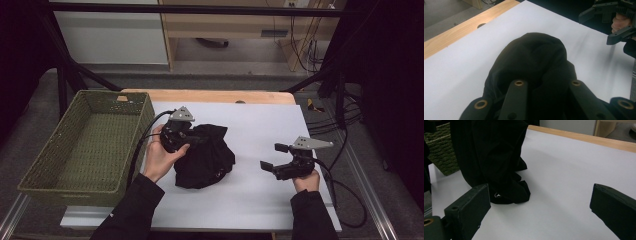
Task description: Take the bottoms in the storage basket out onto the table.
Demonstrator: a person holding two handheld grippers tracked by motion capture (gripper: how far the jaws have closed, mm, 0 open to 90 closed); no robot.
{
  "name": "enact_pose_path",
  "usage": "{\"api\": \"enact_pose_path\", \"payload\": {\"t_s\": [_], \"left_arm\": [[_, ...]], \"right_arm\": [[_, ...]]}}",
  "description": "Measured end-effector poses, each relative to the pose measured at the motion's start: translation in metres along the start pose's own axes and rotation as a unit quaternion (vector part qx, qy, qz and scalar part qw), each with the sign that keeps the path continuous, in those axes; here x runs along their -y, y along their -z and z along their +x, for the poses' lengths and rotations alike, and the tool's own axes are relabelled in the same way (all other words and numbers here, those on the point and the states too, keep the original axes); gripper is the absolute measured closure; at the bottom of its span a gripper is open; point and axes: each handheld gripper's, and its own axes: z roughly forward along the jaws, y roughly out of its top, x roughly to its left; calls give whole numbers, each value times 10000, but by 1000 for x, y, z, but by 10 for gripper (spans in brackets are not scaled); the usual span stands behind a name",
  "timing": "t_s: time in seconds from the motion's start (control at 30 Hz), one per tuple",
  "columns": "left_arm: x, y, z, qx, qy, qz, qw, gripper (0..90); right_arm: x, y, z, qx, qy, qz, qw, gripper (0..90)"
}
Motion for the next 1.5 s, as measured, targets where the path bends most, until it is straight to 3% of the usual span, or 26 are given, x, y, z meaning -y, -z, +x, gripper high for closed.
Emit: {"api": "enact_pose_path", "payload": {"t_s": [0.7,1.03,1.2,1.5], "left_arm": [[23,-21,2,0,65,206,9998,754],[31,-30,3,12,88,362,9993,671],[32,-32,4,29,99,373,9993,586],[30,-24,4,88,255,180,9995,314]], "right_arm": [[0,0,0,-2,2,-1,10000,36],[0,0,0,-5,-1,-5,10000,36],[0,0,0,2,-1,-4,10000,36],[0,0,0,-8,-1,-10,10000,36]]}}
